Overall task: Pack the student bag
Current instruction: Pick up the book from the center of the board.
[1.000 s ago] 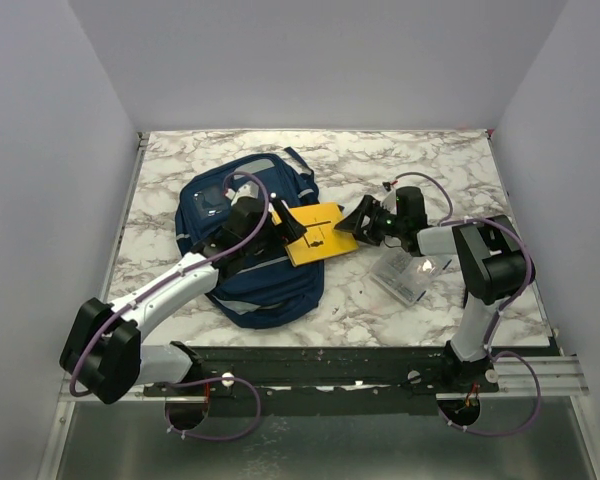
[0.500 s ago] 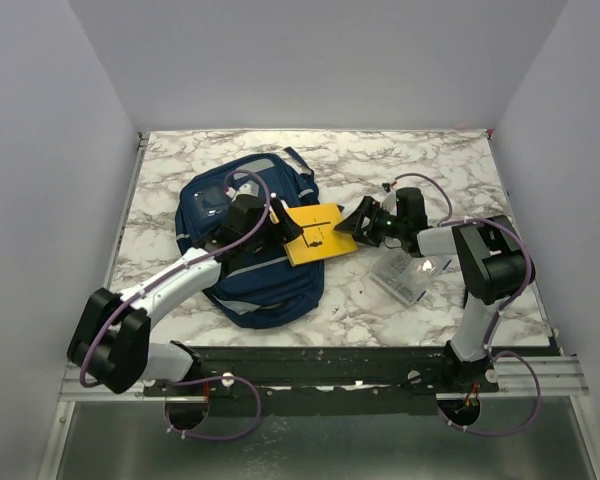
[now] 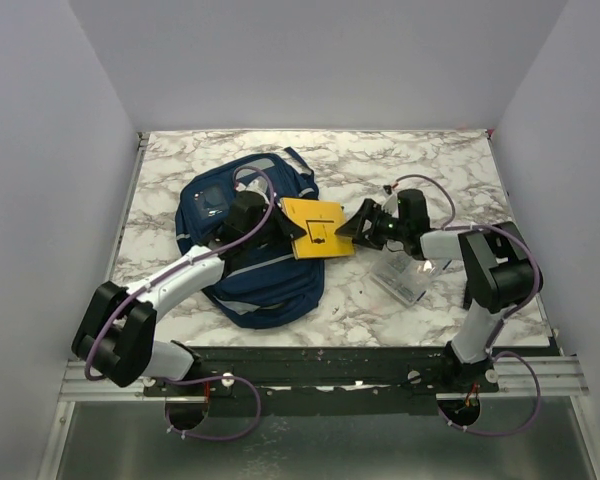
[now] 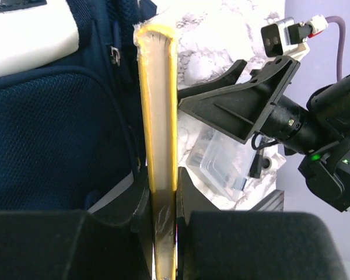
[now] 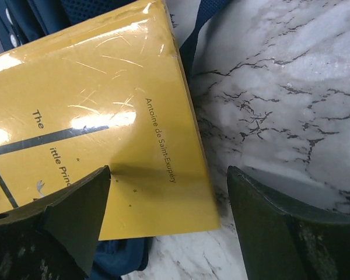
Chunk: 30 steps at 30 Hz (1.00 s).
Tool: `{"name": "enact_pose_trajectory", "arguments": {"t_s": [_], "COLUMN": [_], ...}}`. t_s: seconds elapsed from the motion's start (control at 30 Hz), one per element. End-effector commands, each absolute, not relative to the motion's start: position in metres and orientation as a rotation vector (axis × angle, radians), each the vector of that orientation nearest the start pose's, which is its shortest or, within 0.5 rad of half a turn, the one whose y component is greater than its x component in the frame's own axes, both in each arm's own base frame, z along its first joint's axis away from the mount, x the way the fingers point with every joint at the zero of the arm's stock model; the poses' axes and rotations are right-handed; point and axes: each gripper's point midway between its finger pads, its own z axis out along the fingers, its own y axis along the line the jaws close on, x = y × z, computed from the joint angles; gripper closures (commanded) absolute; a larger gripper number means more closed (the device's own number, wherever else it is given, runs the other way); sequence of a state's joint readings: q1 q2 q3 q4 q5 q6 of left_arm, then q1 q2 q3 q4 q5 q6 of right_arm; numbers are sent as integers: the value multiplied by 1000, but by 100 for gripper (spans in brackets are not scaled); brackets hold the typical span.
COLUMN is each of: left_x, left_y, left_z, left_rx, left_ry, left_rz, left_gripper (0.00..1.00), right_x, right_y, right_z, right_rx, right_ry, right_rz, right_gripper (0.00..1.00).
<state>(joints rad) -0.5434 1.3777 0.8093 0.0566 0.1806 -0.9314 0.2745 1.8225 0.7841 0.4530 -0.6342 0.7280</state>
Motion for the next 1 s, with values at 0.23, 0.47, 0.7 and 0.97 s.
{"name": "enact_pose_trajectory", "arguments": {"t_s": [0.23, 0.47, 0.7, 0.97], "left_x": [274, 220, 153, 118], "left_y": [-246, -226, -202, -198], "left_z": [273, 326, 346, 317], "left_rx": [-128, 178, 603, 695], "left_ry": [1910, 1795, 1737, 1749], "left_rz": [-1324, -1535, -1694, -1744], "left_gripper": [100, 100, 100, 100], "right_x": [348, 270, 181, 155], "right_y": [215, 239, 235, 229], "right_z": [137, 210, 264, 280], "right_rx": [43, -236, -504, -619], "right_ry": [2203, 2072, 1916, 1933], "right_rz": [1032, 1415, 1665, 1676], "right_gripper": [10, 7, 4, 5]}}
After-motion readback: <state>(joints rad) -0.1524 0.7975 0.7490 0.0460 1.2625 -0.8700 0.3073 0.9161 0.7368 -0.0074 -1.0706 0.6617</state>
